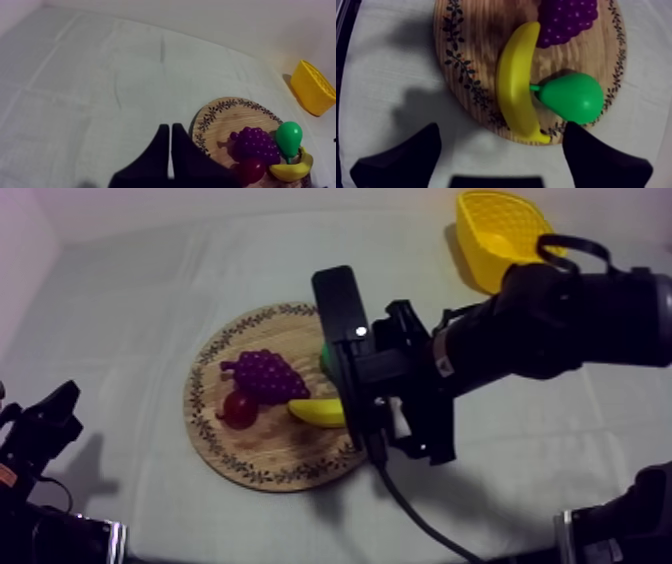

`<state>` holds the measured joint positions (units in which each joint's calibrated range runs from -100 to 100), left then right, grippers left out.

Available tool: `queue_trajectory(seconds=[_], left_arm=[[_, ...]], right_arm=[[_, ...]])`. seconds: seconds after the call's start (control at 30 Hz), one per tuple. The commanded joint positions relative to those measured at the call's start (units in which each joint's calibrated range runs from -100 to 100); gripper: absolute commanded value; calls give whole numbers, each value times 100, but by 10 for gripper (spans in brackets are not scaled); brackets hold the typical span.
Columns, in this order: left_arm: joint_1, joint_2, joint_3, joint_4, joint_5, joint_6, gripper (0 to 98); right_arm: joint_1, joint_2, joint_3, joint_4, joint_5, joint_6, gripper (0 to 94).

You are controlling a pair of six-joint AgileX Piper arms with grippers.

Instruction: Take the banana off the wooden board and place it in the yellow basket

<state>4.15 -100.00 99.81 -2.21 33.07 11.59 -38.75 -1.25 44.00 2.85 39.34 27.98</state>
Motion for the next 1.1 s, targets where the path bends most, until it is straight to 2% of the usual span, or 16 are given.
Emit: queue_trajectory(seconds=[0.0,0.33,0.63,0.83,0.93,1.07], left_arm=[[1,0,-3,4,-1,0,1],[1,0,-3,4,-1,1,1],[1,0,-3,4,-1,1,1],[1,0,-3,4,-1,1,1],[1,0,-3,4,-1,1,1],[1,0,-3,4,-1,1,1]], right_arm=[[-17,274,-35,40,-48,-48,757],[-211,951,-282,291,-345,-322,760],[-226,1574,-1011,359,-314,-419,751],[-203,2074,-1412,517,-288,-584,733],[-172,2281,-1515,585,-307,-635,704],[-104,2477,-1607,603,-380,-636,561]])
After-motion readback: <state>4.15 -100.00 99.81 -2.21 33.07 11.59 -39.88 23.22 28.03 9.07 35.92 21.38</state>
